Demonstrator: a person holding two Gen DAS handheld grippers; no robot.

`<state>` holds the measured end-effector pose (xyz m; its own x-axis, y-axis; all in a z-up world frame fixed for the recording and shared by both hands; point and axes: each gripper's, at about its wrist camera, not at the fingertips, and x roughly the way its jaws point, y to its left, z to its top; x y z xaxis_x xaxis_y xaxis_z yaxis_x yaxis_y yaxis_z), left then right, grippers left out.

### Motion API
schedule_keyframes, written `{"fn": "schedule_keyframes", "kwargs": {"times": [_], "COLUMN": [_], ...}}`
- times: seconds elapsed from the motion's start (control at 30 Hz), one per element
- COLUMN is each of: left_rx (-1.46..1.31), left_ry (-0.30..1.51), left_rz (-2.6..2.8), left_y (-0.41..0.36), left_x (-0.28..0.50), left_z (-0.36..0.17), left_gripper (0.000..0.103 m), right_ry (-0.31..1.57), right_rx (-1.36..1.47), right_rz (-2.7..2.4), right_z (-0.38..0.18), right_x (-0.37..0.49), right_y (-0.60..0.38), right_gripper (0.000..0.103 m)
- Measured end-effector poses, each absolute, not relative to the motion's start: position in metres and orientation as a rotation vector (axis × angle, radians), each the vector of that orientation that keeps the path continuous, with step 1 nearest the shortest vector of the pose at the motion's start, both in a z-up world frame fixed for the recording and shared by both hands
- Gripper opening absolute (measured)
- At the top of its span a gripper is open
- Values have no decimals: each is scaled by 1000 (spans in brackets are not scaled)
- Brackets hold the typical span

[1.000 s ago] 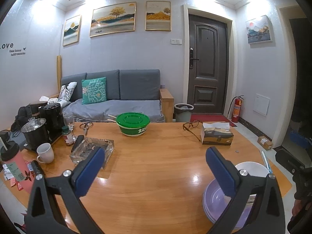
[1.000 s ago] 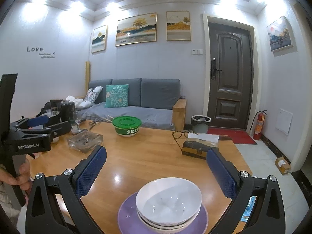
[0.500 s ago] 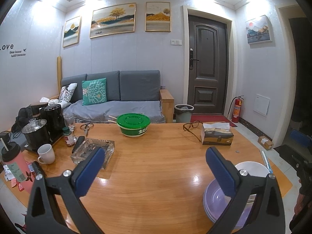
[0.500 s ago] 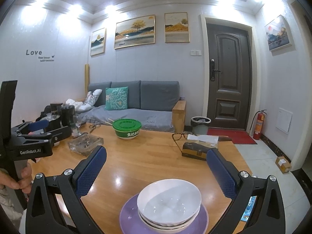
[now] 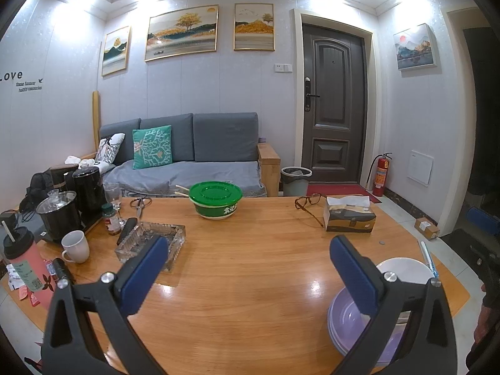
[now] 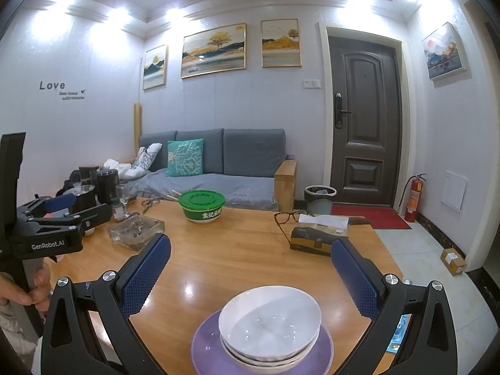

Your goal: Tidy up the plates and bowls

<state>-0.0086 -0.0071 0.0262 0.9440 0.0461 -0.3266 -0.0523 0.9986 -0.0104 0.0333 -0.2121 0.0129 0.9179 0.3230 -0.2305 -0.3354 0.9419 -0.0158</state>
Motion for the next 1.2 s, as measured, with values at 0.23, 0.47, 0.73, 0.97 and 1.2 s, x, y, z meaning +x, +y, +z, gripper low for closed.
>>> {"fn": "schedule_keyframes", "kwargs": {"times": [0.23,0.47,0.73,0.97,1.2], "left_rx": [-20,-21,-22,-21,-21], "left_ry": [334,334,335,334,335], "left_rz": [49,49,47,47,50], "left_y": [-7,-7,-5,-4,-5], "left_x": [-9,-9,-9,-10,-10], "left_z": [25,25,24,24,23], "left_gripper": [102,103,103,103,103], "right_ry": [227,228,235,235,236], "right_rx": [-55,-55,-48,-49,-49], "right_rz": [339,338,337,338,337], "right_z": [13,13,14,14,15], "right_x": [33,33,33,33,33], "right_y": [-212,-212,-211,-212,-211], "right_gripper": [102,102,102,102,102]}}
